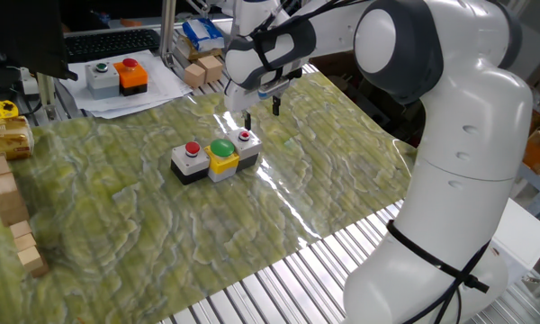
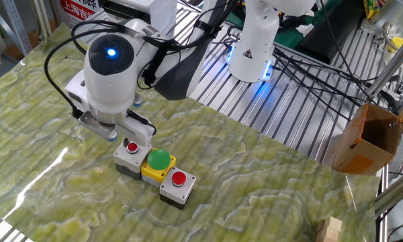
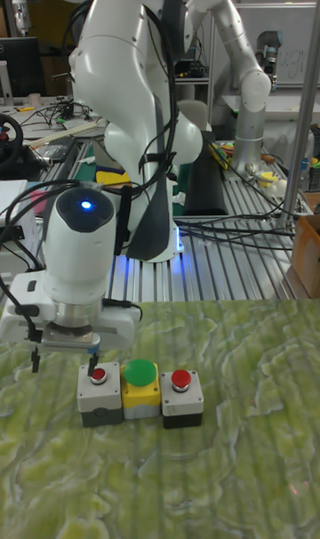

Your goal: Press three buttons from left to right in sequence

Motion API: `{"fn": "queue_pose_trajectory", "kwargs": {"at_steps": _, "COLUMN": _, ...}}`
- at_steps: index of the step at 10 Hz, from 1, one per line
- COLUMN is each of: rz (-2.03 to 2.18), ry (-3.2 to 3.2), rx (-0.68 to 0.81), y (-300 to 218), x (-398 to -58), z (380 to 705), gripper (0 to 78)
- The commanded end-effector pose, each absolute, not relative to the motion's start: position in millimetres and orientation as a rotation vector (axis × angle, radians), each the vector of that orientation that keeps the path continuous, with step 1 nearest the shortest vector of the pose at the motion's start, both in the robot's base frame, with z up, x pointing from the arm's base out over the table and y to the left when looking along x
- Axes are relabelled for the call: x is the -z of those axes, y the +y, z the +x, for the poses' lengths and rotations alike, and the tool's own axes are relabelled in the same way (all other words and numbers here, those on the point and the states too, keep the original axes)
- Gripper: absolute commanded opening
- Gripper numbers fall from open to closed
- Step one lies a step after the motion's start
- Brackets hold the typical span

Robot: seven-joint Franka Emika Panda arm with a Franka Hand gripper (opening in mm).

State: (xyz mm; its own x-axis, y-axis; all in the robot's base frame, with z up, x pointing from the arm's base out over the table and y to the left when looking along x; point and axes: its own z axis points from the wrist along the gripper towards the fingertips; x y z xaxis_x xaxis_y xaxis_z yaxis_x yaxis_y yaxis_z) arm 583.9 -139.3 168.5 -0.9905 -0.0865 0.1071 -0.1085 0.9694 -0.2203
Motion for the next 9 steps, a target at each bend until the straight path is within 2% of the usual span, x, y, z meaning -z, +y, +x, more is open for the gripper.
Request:
{"fn": "queue_pose_trajectory", "kwargs": {"at_steps": 1, "rz": 0.132, "ry": -3.030, "rx": -0.346, "y": -132.3, "x": -168.1, "z": 578.3, "gripper": 77.5}}
{"fn": "queue_pose_trajectory", "kwargs": {"at_steps": 9, "rz": 0.122, "ry": -3.041, "rx": -0.350, "y": -130.6, "x": -142.5, "z": 574.4, "gripper": 77.5}}
